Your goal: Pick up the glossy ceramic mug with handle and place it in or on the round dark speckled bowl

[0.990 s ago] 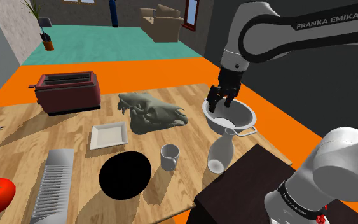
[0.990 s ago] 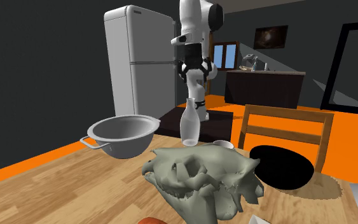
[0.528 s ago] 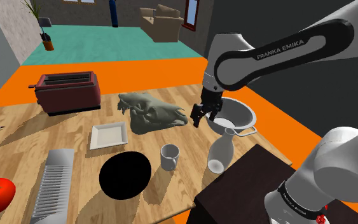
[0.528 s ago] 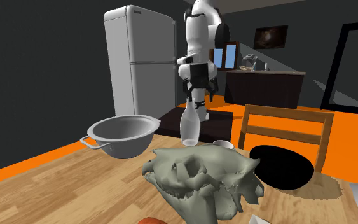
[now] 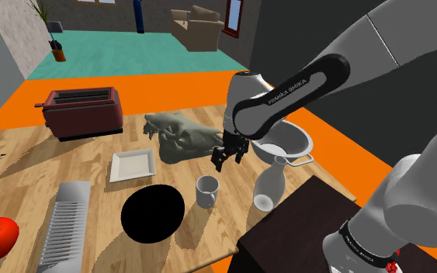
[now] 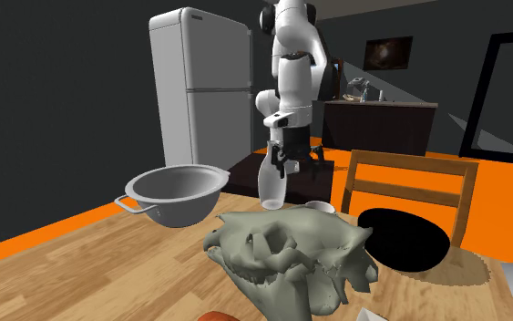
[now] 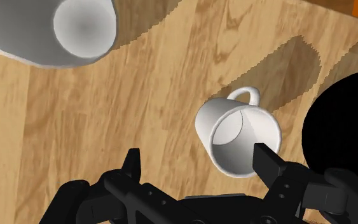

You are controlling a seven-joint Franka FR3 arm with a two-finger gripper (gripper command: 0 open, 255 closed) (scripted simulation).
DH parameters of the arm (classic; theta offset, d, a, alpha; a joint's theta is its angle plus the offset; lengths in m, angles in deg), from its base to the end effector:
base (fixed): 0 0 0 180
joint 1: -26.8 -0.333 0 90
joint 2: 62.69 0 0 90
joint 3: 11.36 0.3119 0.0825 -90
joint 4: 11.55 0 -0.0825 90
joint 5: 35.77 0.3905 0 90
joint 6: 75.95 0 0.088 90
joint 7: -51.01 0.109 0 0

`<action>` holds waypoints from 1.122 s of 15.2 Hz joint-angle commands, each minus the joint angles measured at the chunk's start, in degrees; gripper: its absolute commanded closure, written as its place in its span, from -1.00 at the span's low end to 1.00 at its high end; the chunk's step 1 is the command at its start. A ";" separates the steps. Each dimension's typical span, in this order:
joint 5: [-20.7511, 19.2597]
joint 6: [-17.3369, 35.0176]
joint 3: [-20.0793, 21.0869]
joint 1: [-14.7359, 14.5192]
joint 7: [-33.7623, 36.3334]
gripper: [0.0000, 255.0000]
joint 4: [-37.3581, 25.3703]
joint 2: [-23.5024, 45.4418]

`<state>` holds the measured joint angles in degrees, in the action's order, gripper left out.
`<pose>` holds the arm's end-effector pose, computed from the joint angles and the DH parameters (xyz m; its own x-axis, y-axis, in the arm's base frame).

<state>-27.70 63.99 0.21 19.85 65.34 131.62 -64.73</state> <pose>0.4422 0.1481 0.2843 0.9984 -0.0342 -0.0447 -0.0374 -0.9967 -0.0721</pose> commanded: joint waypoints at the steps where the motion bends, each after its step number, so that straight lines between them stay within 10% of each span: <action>1: -0.92 3.15 0.63 -0.50 1.58 -1.00 -0.98 4.12; 17: -5.38 13.90 0.04 -2.77 6.06 -1.00 -4.99 19.14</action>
<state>-33.08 77.84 0.25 17.10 71.38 126.61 -45.61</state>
